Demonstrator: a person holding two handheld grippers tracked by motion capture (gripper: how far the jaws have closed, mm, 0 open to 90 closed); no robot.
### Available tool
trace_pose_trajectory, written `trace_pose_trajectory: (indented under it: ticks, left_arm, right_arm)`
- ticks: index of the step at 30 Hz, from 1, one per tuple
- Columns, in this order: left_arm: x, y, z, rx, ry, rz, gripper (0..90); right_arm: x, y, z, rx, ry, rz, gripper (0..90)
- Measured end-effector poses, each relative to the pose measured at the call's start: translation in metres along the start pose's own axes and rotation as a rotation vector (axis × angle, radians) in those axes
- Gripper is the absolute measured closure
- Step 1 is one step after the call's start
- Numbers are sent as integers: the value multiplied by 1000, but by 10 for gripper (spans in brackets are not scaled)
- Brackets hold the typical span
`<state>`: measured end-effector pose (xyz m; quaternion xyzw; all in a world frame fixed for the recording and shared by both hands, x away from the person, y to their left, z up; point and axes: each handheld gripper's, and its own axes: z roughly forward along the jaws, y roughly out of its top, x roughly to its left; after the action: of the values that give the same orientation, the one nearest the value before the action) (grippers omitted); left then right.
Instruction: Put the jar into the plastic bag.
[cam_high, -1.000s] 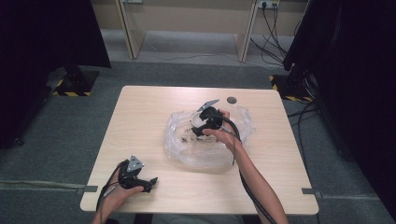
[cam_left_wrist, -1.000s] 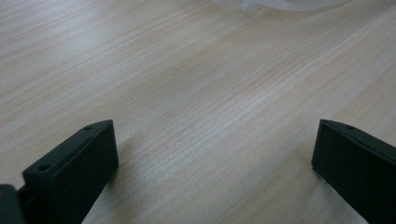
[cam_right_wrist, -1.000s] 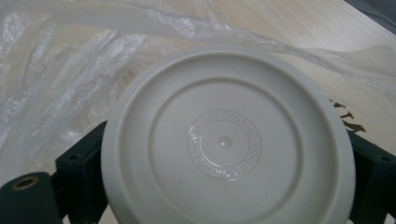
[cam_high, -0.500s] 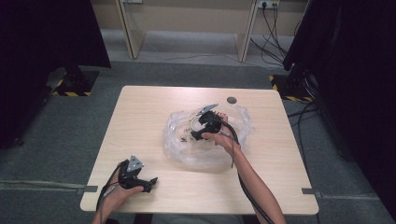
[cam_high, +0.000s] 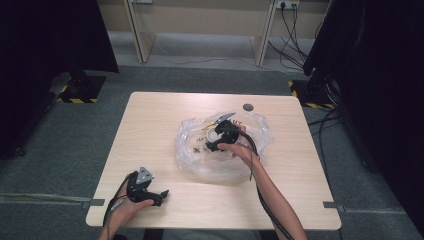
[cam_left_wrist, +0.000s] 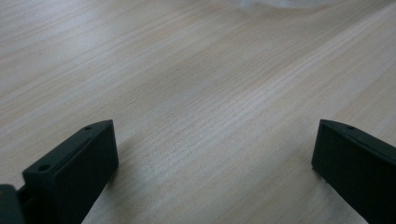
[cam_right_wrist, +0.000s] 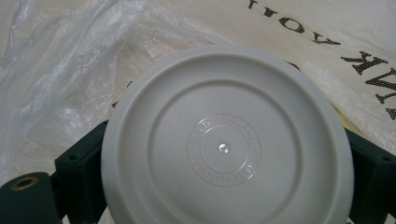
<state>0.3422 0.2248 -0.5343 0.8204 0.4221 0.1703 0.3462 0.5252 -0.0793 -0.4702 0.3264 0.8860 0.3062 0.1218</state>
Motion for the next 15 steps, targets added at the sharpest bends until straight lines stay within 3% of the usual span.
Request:
trace_pose_trajectory:
  ticks: [15]
  left_arm:
    - [0, 0, 0, -2, 0, 0, 0]
  right_arm:
    - [1, 14, -34, -74, -11, 29, 41]
